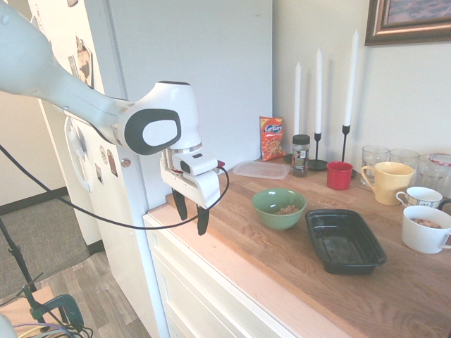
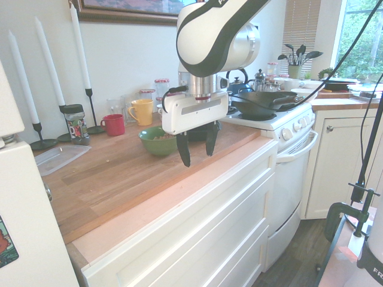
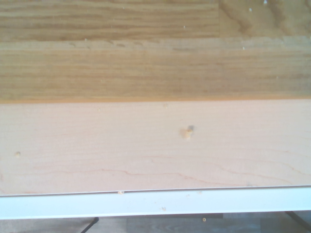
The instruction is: Pour the cereal into the box
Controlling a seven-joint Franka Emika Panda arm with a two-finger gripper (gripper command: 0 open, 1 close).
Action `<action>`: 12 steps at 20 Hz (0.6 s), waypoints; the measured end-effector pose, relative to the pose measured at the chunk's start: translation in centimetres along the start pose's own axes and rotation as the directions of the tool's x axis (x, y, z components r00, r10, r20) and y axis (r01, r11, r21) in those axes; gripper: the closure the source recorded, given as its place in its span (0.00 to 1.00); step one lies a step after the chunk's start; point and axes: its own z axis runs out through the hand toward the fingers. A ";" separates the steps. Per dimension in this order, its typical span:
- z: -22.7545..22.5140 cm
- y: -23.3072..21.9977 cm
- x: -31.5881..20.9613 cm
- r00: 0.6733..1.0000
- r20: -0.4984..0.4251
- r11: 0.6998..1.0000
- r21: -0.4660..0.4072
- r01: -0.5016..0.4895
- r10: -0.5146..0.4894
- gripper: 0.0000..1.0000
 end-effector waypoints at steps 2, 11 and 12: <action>0.0 0.2 0.2 1.000 0.001 1.000 0.001 0.002 -0.002 0.00; -4.9 -7.2 3.9 0.989 -0.147 0.999 0.027 0.032 -0.028 0.00; -4.7 -8.7 4.8 0.987 -0.157 0.999 0.021 0.026 -0.023 0.00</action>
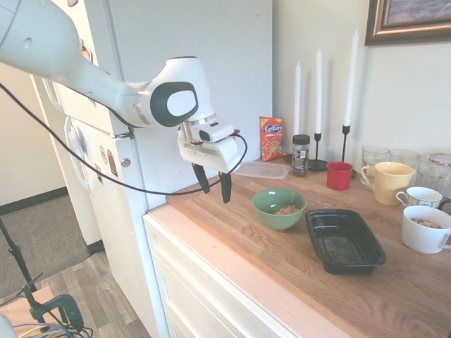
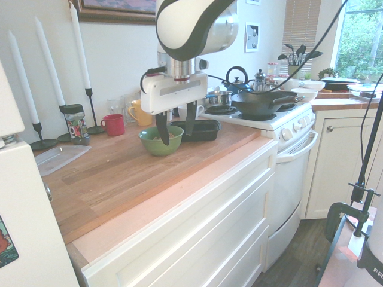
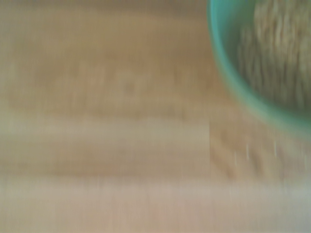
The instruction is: Pour the cereal into the box
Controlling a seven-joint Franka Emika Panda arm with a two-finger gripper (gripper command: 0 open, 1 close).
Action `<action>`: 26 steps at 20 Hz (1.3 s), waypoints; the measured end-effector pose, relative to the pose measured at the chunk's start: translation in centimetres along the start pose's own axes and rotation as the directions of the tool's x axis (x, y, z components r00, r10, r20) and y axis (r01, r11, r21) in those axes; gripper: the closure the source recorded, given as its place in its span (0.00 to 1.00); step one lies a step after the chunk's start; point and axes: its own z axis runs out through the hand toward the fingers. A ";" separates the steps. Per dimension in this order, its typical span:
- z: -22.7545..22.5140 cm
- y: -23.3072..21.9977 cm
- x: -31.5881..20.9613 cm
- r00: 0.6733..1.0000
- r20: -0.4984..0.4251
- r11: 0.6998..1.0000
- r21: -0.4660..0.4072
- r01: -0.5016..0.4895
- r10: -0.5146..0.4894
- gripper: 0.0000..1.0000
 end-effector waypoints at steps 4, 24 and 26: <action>1.9 -5.2 3.4 1.000 -0.031 0.999 -0.044 -0.001 0.000 0.00; 12.2 -12.3 9.4 0.982 -0.185 0.964 -0.264 -0.020 -0.031 0.00; 13.1 -12.1 9.7 0.982 -0.185 0.963 -0.270 -0.022 -0.030 1.00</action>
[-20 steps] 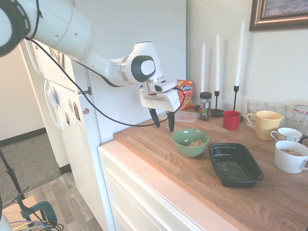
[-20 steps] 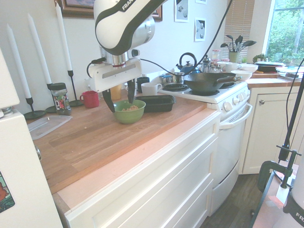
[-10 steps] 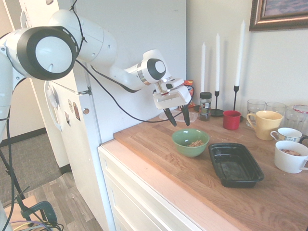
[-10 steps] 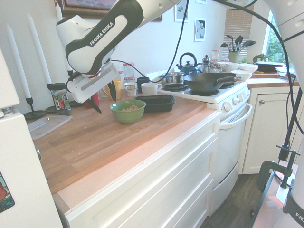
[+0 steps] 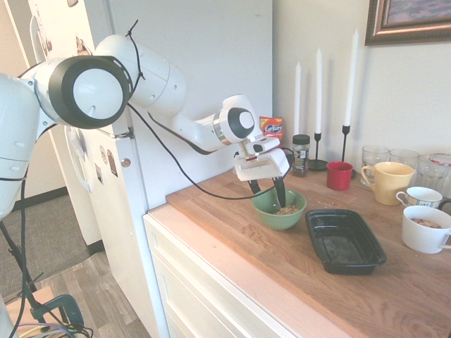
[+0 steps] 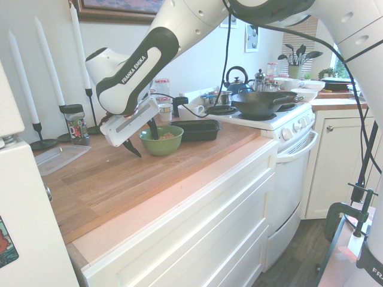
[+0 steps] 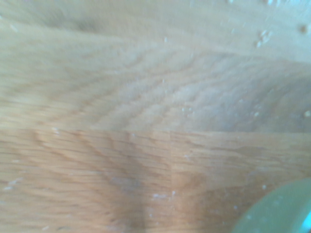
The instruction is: Pour the cereal into the box
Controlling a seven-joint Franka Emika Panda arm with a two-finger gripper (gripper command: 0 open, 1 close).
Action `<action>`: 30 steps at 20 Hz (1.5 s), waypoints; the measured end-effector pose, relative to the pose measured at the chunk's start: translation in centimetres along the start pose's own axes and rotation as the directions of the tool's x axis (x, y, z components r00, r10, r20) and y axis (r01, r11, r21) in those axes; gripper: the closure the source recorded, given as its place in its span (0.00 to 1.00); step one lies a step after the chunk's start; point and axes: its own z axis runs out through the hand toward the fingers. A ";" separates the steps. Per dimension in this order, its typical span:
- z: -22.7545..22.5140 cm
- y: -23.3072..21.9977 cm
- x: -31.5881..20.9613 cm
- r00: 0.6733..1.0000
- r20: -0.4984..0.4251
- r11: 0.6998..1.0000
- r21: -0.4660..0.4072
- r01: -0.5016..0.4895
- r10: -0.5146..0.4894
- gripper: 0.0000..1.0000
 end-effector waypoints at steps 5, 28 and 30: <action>0.2 0.2 0.2 1.000 -0.001 1.000 -0.004 -0.004 0.004 1.00; 0.8 0.1 -1.6 0.999 -0.018 0.999 -0.037 0.027 -0.028 1.00; 0.9 0.3 -1.8 0.999 -0.021 0.999 -0.040 0.028 -0.029 1.00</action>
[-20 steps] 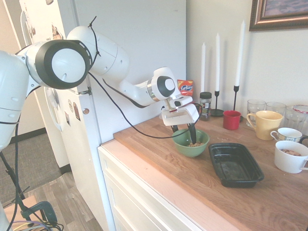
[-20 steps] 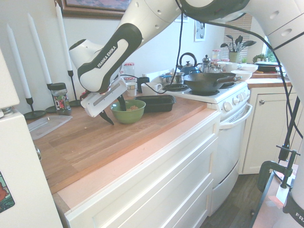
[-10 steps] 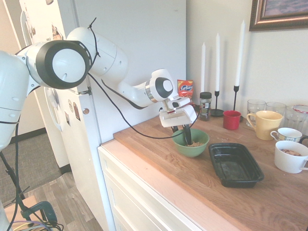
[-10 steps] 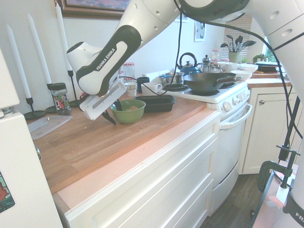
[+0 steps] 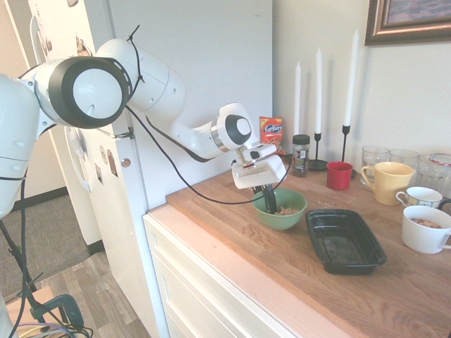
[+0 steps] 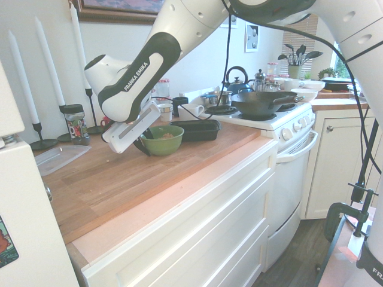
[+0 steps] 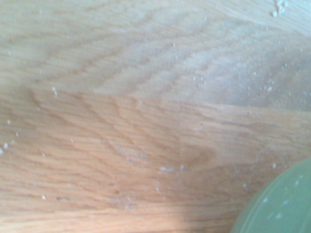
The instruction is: Pour the cereal into the box
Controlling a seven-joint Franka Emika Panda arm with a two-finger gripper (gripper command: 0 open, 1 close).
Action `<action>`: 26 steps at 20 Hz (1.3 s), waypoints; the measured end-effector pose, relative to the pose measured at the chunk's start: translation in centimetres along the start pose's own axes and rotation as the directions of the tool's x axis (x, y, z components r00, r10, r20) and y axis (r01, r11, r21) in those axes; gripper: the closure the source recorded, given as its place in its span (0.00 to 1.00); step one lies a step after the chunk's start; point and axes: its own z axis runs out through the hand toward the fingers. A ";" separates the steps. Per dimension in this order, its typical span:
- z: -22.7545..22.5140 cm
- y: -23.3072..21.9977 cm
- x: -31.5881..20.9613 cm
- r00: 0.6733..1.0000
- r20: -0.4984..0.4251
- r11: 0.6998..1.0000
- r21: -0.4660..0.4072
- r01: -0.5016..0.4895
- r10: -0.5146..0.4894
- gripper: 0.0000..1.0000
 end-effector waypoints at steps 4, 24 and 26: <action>0.0 0.2 0.0 1.000 -0.001 1.000 0.000 -0.007 0.007 1.00; -8.2 0.6 4.3 0.994 0.041 0.982 0.155 -0.109 0.104 1.00; -9.0 1.4 6.0 0.990 0.064 0.974 0.181 -0.133 0.123 1.00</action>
